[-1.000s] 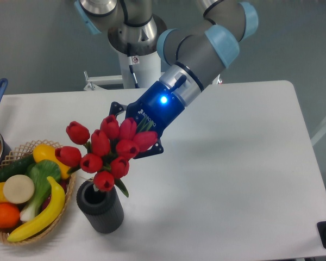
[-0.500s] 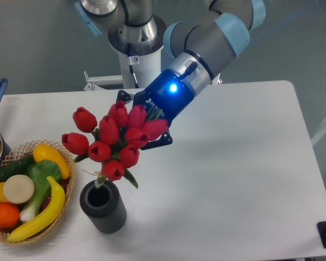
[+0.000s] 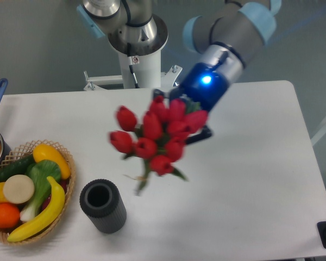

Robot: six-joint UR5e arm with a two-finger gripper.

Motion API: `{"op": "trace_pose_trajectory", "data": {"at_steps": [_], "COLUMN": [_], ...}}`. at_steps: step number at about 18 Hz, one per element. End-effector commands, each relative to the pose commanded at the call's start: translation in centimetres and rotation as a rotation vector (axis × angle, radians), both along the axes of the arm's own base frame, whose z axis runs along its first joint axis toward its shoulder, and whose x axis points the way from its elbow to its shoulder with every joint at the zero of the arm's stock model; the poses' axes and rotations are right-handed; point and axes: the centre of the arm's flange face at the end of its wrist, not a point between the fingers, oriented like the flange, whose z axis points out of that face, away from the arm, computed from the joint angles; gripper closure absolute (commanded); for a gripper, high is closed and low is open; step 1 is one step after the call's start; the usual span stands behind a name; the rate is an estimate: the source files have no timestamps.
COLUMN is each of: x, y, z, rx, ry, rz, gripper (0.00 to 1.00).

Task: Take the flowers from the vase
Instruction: 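Carry the tulips away from the vase over the open table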

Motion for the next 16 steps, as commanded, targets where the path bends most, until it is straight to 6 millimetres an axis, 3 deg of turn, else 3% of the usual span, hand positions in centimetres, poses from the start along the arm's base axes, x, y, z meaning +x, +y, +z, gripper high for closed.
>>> {"op": "trace_pose_trajectory", "data": {"at_steps": [2,4,6,9,11,13,14,16], "x": [-2.2,-4.5,-5.6,-5.7,-5.8,-5.9,-6.0,-5.2], "y": [-1.9,-3.7,-5.2,-6.9,-7.7,-7.6,-7.8,-6.3], "z": [-1.8,-5.3,-7.5,-10.8,-11.5,-11.7,-12.1,-12.7], "rx": [-0.092,-0.200,-0.368,-0.586,-0.664,-0.706,-0.747,-0.831], "ry": [0.074,0.122,0.198,0.245,0.253,0.250,0.247,0.270], "rz": [0.060,0.099,0.151,0.185,0.214,0.220,0.227,0.224], "gripper": [1.00,1.00,1.00,1.00,1.00,0.99,0.92,0.90]}}
